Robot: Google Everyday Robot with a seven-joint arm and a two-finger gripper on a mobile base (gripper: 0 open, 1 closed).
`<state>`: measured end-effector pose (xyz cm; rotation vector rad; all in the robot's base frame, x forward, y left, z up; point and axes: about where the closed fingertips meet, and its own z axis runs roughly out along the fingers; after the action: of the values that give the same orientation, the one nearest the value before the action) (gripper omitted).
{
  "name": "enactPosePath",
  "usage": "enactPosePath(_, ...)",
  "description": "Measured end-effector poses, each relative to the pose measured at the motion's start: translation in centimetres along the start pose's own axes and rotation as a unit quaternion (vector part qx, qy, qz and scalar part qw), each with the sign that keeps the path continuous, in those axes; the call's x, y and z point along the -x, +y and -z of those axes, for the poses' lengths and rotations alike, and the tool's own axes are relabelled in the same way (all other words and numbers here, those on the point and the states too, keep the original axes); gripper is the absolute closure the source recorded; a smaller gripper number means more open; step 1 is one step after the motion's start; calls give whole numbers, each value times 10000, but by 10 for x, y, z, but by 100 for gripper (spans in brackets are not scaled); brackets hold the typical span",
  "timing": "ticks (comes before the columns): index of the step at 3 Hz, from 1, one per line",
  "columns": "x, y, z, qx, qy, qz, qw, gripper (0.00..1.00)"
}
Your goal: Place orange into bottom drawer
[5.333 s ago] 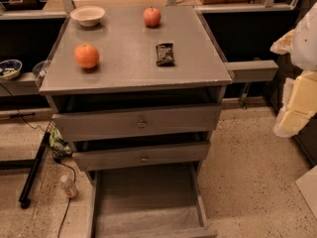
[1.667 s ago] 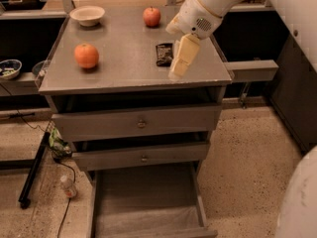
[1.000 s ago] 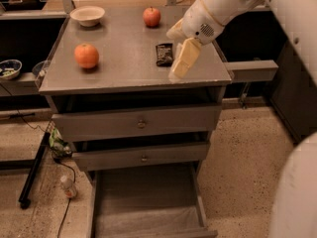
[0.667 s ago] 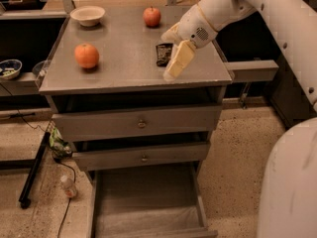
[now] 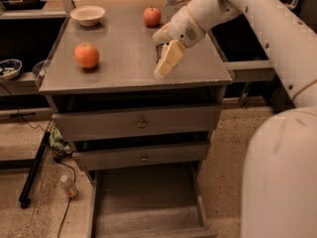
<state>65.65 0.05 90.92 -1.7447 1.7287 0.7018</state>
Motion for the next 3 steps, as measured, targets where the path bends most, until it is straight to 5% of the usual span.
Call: enactPosePath(3,36,-40,-56,337,-217,301,9987,0)
